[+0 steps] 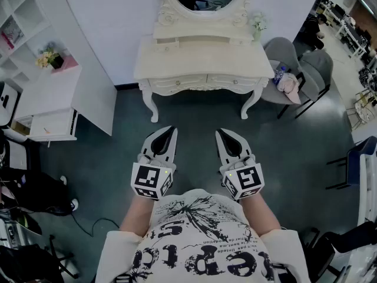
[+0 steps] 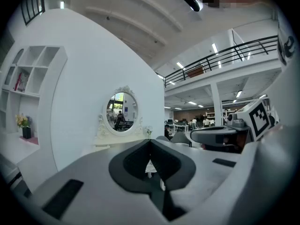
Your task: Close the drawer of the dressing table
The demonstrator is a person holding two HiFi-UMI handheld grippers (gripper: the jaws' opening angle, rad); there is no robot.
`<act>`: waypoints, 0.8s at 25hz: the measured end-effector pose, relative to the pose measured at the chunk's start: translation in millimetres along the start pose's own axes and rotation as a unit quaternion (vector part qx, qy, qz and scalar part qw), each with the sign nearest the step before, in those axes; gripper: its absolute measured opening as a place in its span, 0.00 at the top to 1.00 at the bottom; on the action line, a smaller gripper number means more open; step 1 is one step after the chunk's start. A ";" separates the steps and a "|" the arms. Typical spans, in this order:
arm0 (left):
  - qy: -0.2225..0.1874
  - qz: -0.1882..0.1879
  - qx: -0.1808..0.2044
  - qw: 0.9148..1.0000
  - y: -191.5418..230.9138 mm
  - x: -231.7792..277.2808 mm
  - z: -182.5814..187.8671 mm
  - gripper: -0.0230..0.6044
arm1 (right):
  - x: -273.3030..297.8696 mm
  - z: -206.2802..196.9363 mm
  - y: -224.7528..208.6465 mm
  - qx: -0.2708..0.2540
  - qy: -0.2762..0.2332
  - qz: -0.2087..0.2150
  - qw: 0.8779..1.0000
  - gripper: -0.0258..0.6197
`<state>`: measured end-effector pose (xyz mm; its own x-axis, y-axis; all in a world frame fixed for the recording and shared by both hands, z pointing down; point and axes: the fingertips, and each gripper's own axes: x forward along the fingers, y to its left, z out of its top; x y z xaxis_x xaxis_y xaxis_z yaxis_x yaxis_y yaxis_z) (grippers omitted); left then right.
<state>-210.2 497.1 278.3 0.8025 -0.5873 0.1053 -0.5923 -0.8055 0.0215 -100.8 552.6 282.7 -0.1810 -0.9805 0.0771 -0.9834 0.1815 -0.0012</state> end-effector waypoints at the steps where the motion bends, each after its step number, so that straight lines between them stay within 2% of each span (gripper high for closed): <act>1: 0.000 0.000 -0.001 1.000 0.3 0.5 0.0 0.93 | 0.3 -0.1 -0.4 0.000 0.000 0.000 1.000 0.93; 6: 0.000 0.000 -0.005 1.000 0.6 3.5 -1.4 0.93 | 1.9 -3.5 -3.4 0.002 0.002 0.000 1.000 0.93; 10: 0.000 0.001 -0.015 1.000 2.8 3.9 -2.9 0.93 | 6.0 -4.5 -2.5 0.023 0.004 0.007 1.000 0.93; 20: 0.007 0.004 -0.031 0.999 38.1 -5.4 -14.5 0.93 | 33.3 -17.0 12.1 0.036 0.021 -0.011 0.999 0.93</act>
<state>-238.1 470.8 293.0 0.7975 -0.5915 0.1187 -0.6016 -0.7945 0.0824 -118.5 523.5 302.2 -0.1605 -0.9798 0.1197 -0.9857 0.1529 -0.0704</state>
